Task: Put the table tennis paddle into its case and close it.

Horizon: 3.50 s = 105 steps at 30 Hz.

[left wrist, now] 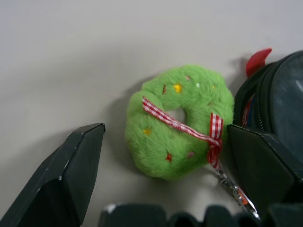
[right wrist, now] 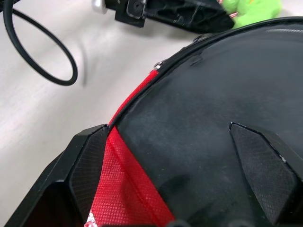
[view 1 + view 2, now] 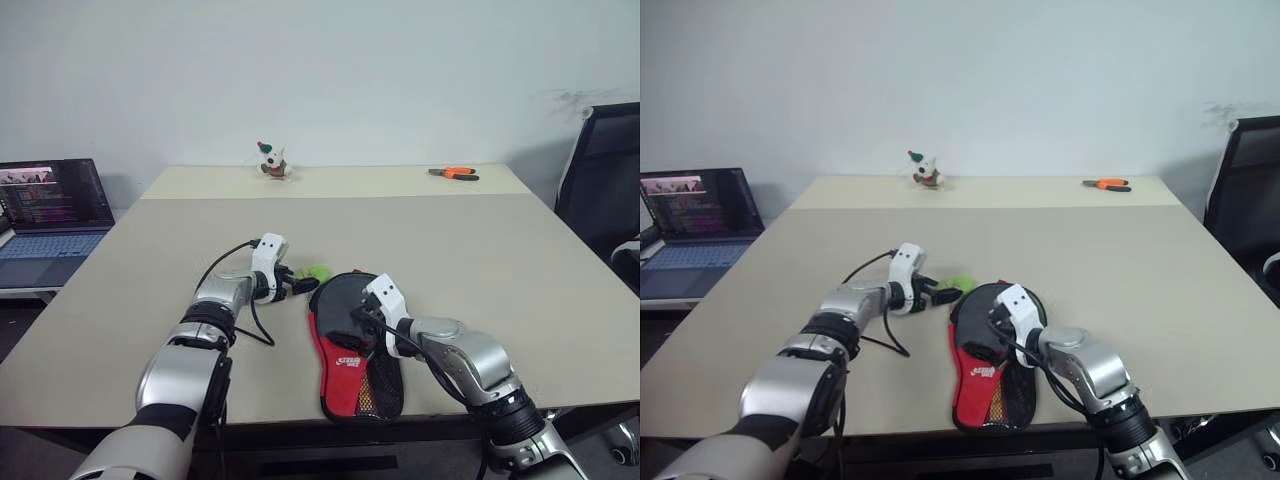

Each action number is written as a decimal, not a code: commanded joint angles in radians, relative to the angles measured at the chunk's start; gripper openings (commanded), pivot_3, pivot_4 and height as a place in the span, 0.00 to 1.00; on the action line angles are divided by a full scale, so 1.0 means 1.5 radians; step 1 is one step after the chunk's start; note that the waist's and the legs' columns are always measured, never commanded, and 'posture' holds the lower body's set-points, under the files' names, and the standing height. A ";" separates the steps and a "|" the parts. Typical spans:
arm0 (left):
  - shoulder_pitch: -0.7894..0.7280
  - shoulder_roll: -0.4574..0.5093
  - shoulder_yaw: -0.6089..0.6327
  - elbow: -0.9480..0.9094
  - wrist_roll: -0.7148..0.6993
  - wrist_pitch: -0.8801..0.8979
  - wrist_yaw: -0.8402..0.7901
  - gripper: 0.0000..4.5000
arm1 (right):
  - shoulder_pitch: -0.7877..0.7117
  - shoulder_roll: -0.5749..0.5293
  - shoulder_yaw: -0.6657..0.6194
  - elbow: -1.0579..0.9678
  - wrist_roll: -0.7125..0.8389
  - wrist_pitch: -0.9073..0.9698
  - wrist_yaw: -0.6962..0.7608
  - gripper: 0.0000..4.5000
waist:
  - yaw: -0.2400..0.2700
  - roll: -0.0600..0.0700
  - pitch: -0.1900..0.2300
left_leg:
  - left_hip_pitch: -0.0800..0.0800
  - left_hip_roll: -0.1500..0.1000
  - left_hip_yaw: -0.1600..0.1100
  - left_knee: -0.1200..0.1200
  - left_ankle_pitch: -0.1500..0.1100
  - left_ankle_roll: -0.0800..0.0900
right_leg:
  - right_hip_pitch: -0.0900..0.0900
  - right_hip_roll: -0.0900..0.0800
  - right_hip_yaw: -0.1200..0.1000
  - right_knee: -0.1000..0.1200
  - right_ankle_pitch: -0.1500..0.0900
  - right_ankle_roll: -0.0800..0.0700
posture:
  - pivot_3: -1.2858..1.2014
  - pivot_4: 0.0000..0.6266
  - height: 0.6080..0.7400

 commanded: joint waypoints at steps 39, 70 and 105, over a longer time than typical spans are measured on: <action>-0.138 -0.079 -0.074 0.090 0.225 -0.247 0.271 0.00 | 0.066 -0.069 0.141 0.079 -0.125 -0.002 0.090 1.00 | 0.000 -0.008 -0.009 | 0.004 -0.001 -0.001 0.002 0.000 0.000 | 0.003 0.000 -0.001 0.004 0.000 0.000 | 0.52 0.24 1.00; -0.217 -0.247 -0.374 0.119 0.578 -0.474 0.461 0.00 | 0.182 -0.082 0.169 -0.044 -0.129 0.076 0.066 1.00 | 0.006 -0.008 -0.012 | 0.012 -0.001 -0.001 -0.002 0.000 0.000 | 0.015 -0.001 -0.002 -0.003 -0.003 0.004 | 0.52 0.24 1.00; -0.099 -0.125 -0.044 0.011 0.196 -0.544 0.154 0.92 | 0.067 0.027 0.041 -0.086 -0.035 0.121 0.065 1.00 | -0.013 -0.002 -0.019 | 0.020 0.001 0.000 -0.003 0.000 0.000 | 0.019 0.001 -0.001 -0.002 -0.003 0.003 | 0.52 0.24 1.00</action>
